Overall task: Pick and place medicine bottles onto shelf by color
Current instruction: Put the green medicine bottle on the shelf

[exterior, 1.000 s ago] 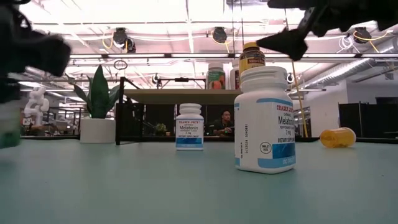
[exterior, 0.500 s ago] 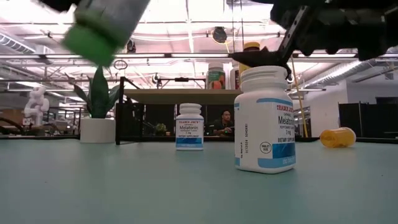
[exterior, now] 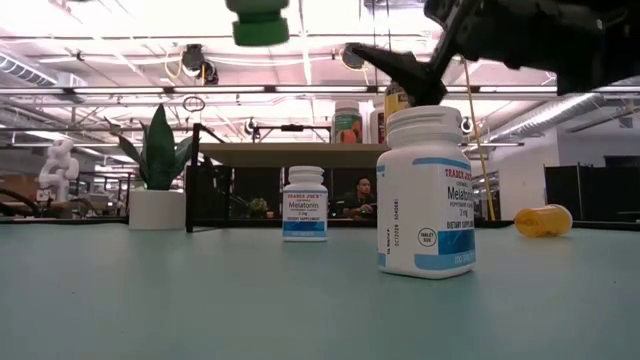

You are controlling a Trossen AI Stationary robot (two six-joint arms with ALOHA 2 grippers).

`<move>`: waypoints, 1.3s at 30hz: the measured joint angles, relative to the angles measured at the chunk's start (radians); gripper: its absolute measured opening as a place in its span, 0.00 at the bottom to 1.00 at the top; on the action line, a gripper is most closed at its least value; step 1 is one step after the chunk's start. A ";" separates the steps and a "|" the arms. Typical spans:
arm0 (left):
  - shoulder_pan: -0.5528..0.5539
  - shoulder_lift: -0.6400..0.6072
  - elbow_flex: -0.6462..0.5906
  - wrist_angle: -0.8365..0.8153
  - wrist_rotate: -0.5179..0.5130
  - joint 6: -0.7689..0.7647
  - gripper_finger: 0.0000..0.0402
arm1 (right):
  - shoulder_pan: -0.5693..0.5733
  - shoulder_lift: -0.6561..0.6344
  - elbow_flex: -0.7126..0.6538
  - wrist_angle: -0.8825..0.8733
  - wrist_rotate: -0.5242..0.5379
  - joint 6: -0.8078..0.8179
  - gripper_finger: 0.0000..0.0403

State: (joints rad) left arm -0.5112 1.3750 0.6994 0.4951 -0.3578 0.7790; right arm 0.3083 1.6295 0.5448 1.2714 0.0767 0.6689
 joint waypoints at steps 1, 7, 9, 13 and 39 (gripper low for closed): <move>0.010 0.000 0.000 0.001 -0.003 0.001 0.55 | 0.001 0.000 0.017 -0.022 -0.010 -0.004 0.98; 0.069 0.000 0.000 0.041 0.003 -0.011 0.55 | 0.008 0.000 0.091 -0.219 -0.011 -0.069 0.98; 0.083 0.000 0.000 0.090 0.018 -0.023 0.55 | 0.008 0.000 0.093 -0.259 0.058 -0.079 0.98; 0.090 0.000 0.000 0.178 0.051 -0.025 0.56 | 0.007 0.000 0.093 -0.271 0.136 -0.113 0.98; 0.333 0.000 -0.001 0.045 0.166 -1.431 0.56 | 0.151 0.000 0.093 -0.237 0.459 -1.358 0.94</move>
State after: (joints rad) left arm -0.1784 1.3746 0.6987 0.5396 -0.1920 -0.6518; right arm 0.4588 1.6295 0.6376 1.0345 0.5354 -0.6893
